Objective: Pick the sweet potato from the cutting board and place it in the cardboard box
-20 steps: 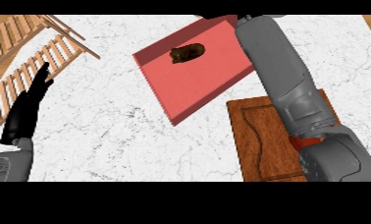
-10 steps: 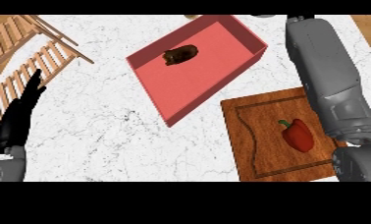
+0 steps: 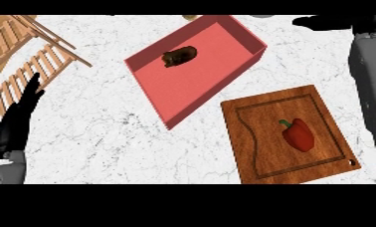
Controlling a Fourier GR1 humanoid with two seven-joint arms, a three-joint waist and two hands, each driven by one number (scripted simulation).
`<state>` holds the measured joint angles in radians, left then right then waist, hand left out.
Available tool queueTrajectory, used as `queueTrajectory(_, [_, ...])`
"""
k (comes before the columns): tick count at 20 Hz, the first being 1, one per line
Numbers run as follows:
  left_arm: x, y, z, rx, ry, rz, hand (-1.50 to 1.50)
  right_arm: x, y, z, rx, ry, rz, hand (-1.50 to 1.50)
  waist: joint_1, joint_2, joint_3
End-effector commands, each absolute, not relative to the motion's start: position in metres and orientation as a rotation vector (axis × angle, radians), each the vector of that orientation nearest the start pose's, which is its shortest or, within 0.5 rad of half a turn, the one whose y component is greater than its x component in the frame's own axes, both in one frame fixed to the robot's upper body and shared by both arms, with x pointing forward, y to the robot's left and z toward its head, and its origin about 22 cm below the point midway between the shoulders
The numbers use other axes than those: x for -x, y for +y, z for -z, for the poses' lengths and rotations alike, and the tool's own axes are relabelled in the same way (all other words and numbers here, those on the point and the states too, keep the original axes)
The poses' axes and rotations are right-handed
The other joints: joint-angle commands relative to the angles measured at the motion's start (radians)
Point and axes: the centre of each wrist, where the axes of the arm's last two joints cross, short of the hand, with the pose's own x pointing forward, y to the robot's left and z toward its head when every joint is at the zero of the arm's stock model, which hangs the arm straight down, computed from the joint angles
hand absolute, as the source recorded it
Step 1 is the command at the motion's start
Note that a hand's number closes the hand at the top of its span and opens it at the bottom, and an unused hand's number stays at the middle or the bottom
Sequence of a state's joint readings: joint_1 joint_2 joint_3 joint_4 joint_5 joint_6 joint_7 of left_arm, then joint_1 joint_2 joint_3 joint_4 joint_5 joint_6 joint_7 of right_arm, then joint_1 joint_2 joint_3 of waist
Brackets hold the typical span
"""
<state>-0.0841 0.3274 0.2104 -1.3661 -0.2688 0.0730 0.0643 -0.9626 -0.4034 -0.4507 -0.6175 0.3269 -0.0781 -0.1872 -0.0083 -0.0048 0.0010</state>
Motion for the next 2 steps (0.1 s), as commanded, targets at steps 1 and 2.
queueTrajectory(1, [-0.2653,0.3669,-0.0329,-0.646,-1.35,0.197,0.0,-0.4107,-0.3841,-0.143,0.552,-1.712,-0.187,-1.5,-0.006,0.0,-0.001])
queueTrajectory(2, [-0.2619,0.366,-0.0282,-0.661,-1.356,0.202,0.0,-0.4072,-0.3817,-0.1419,0.537,-1.711,-0.217,-1.5,-0.004,-0.001,-0.001])
